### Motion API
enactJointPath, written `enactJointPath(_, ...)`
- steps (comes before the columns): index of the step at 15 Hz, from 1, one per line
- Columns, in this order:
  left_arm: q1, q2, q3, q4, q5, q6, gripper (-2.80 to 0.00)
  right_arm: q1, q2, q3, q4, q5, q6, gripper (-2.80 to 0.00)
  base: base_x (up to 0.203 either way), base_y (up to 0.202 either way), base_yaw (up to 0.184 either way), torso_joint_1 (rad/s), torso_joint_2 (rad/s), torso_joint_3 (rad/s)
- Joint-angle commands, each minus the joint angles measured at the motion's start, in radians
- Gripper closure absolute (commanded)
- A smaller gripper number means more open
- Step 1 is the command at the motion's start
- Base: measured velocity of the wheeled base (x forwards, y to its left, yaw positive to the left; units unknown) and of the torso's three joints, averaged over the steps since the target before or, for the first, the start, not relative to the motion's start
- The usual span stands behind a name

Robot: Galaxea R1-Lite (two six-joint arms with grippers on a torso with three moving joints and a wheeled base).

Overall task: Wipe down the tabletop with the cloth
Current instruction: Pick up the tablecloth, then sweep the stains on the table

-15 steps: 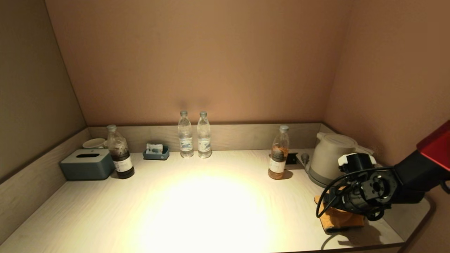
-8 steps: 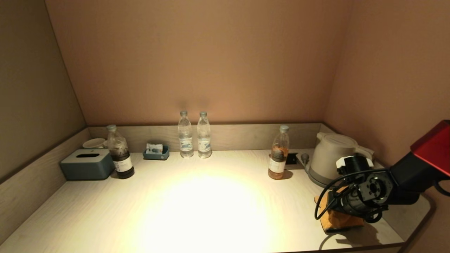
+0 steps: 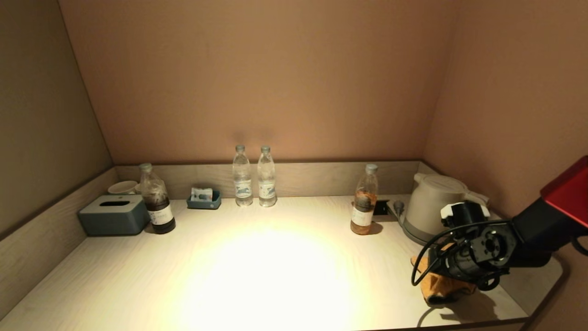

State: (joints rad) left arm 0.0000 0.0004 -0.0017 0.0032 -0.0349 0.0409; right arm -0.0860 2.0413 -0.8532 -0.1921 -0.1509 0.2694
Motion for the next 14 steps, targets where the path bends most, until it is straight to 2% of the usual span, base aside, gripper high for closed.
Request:
enactJointPath(1, 0.0, 0.001, 0.0, 0.0, 0.0, 0.001, 0.0, 0.004, -0.064, 0.006, -0.003, 0.042, 0.001, 0.0, 0.0, 0.0, 0.0, 0.0, 0.0, 0.0)
enactJointPath(4, 0.0, 0.0, 0.0, 0.0, 0.0, 0.001, 0.0, 0.036, -0.164, 0.02, -0.003, 0.098, -0.004, 0.0, 0.0, 0.0, 0.0, 0.0, 0.0, 0.0)
enactJointPath(5, 0.0, 0.0, 0.0, 0.0, 0.0, 0.001, 0.0, 0.072, -0.237, 0.022, -0.003, 0.111, -0.006, 0.0, 0.0, 0.0, 0.0, 0.0, 0.0, 0.0)
enactJointPath(8, 0.0, 0.001, 0.0, 0.0, 0.0, 0.001, 0.0, 0.264, -0.382, 0.018, -0.003, 0.134, -0.011, 0.0, 0.0, 0.0, 0.0, 0.0, 0.0, 0.0)
enactJointPath(11, 0.0, 0.0, 0.0, 0.0, 0.0, 0.001, 0.0, 0.458, -0.427, -0.03, 0.001, 0.132, -0.011, 0.0, 0.0, 0.0, 0.0, 0.0, 0.0, 0.0)
enactJointPath(13, 0.0, 0.0, 0.0, 0.0, 0.0, 0.001, 0.0, 0.557, -0.421, -0.079, -0.001, 0.134, -0.013, 0.0, 0.0, 0.0, 0.0, 0.0, 0.0, 0.0)
enactJointPath(14, 0.0, 0.0, 0.0, 0.0, 0.0, 0.001, 0.0, 0.571, -0.415, -0.092, -0.003, 0.136, -0.013, 0.0, 0.0, 0.0, 0.0, 0.0, 0.0, 0.0)
